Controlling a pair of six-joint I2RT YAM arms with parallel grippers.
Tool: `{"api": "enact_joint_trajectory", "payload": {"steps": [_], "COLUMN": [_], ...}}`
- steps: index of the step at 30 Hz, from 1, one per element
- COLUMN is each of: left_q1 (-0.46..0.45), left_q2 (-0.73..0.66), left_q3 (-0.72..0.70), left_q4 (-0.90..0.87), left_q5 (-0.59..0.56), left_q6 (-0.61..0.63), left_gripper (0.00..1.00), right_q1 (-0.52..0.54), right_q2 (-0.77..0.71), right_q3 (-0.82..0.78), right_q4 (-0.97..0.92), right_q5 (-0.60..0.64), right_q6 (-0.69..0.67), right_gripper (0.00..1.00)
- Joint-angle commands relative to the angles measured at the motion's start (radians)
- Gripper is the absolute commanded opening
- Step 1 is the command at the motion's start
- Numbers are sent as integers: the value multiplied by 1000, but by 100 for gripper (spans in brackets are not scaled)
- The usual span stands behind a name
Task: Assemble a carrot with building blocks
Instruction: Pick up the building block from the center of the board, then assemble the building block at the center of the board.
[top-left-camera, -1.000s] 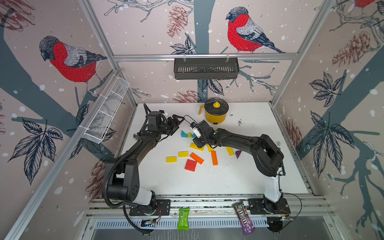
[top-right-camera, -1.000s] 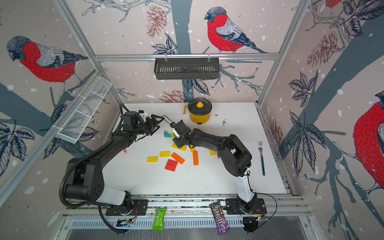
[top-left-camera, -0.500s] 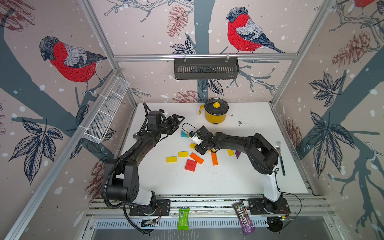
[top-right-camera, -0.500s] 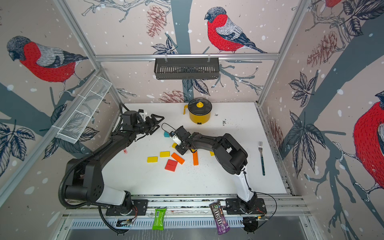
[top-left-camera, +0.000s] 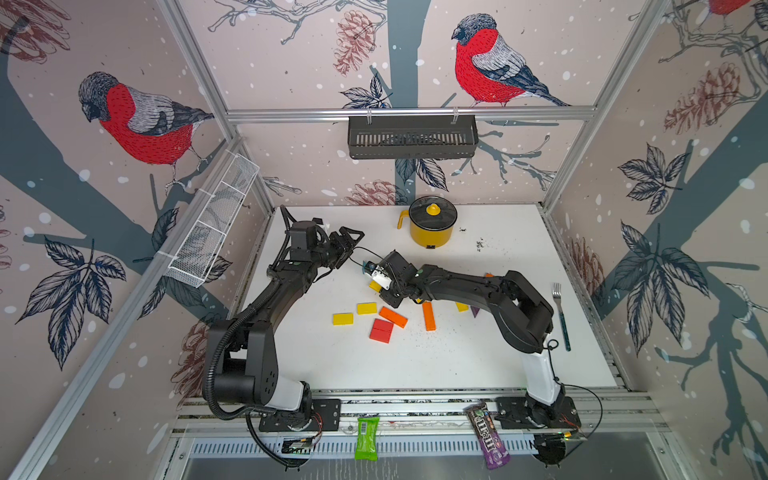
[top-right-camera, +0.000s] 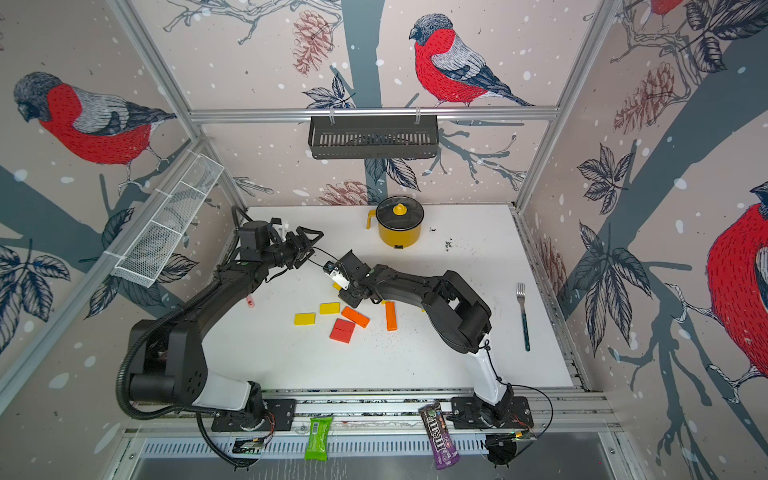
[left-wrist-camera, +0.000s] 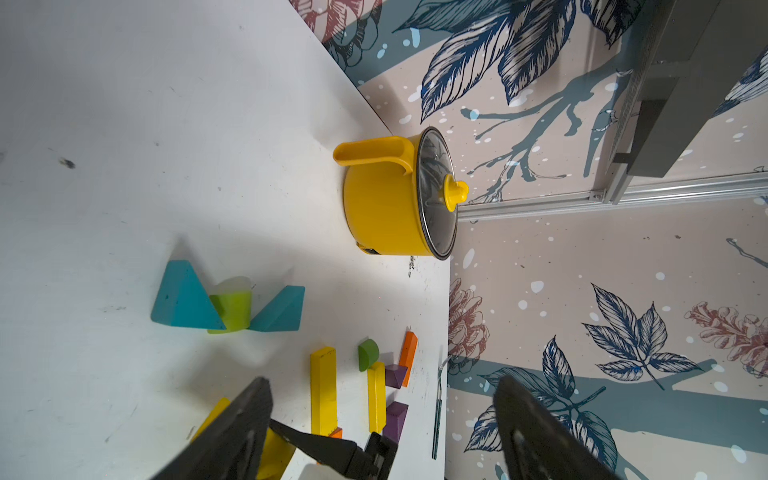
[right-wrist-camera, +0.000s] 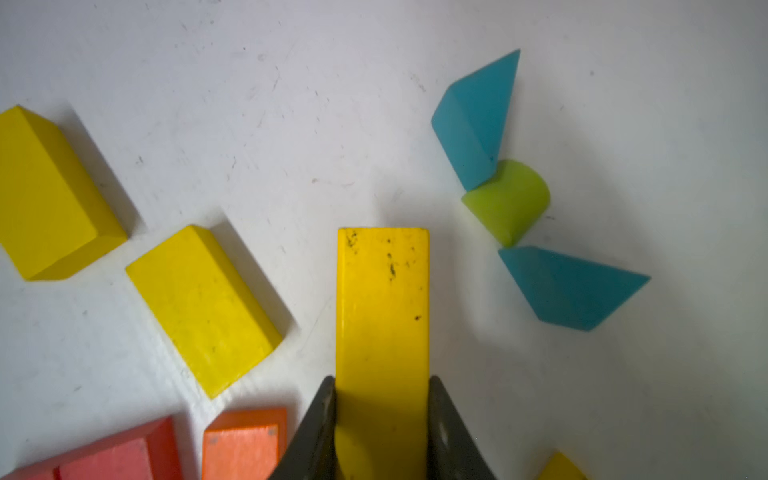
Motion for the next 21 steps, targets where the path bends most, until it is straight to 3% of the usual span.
{"api": "enact_joint_trajectory", "payload": {"steps": [1,13,17,21], "left_q1": [14,26,27,26], "left_q2": [-13,-17,-15,-15], "left_q3": [3,0,-3,-7], "left_q4": [6,6,14,22], "left_q5": [-4,-12,-10,-4], "left_q6": [-1,-1,-6,-11], "left_gripper": [85,85,85,85], "right_q1": [4,-1,-4,5], "right_q2": [52,147,143,118], "right_q3": [63,164,157,139], "right_q4": [-40,-68,-59,-44], "right_q5": [30,61,66,101], "right_q6": [-79,-127,-123,-103], "right_gripper": [21,25,35,54]}}
